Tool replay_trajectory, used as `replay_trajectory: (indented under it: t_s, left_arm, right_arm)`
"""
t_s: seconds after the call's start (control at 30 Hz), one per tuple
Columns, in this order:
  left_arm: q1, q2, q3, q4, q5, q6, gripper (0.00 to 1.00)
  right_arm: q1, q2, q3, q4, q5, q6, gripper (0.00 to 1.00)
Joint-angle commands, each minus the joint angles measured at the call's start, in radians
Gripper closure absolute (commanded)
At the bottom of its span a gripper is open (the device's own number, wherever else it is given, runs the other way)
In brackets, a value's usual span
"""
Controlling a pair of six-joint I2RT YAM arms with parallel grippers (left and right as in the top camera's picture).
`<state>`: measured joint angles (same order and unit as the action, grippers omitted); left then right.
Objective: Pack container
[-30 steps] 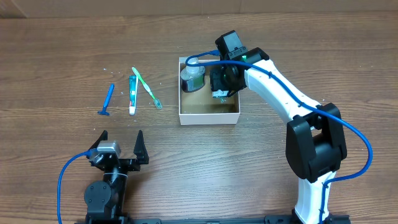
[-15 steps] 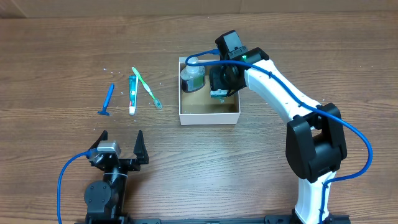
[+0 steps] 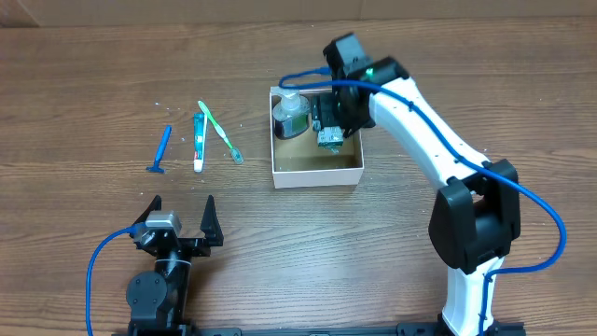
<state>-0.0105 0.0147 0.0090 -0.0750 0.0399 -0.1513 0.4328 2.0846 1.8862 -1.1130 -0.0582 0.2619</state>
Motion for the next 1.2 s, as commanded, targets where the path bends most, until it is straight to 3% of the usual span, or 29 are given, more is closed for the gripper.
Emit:
replay_trajectory:
  t_s: [0.0,0.17,0.27,0.37,0.43,0.6,0.83,1.17]
  left_arm:
    - [0.011,-0.010,-0.004,0.000,-0.006,-0.003,0.00]
    - [0.011,-0.010,-0.004,0.000,-0.006,-0.003,0.00]
    - [0.011,-0.010,-0.004,0.000,-0.006,-0.003,0.00]
    - [0.011,-0.010,-0.004,0.000,-0.006,-0.003,0.00]
    - [0.011,-0.010,-0.004,0.000,-0.006,-0.003,0.00]
    - [0.011,-0.010,-0.004,-0.002,-0.036,-0.003,0.00]
    - [0.011,-0.010,-0.004,-0.002,-0.037,-0.002,0.00]
    - [0.010,-0.010,-0.004,0.001,-0.006,-0.030,0.00]
  right_arm:
    - [-0.005,-0.104,0.202,-0.105,0.018,0.000,0.16]
    - [-0.043,-0.169,0.381,-0.245,0.222,0.039,0.12]
    - [-0.119,-0.187,0.393,-0.267,0.332,0.084,0.07]
    - [-0.233,-0.176,0.382,-0.293,0.322,0.122,0.04]
    - [-0.342,-0.158,0.343,-0.297,0.255,0.133,0.00]
    - [-0.472,-0.118,0.170,-0.243,0.111,0.132,0.00]
    - [-0.461,-0.114,-0.117,-0.095,0.053,0.132,0.00]
    - [-0.407,-0.114,-0.257,-0.011,0.033,0.133,0.00]
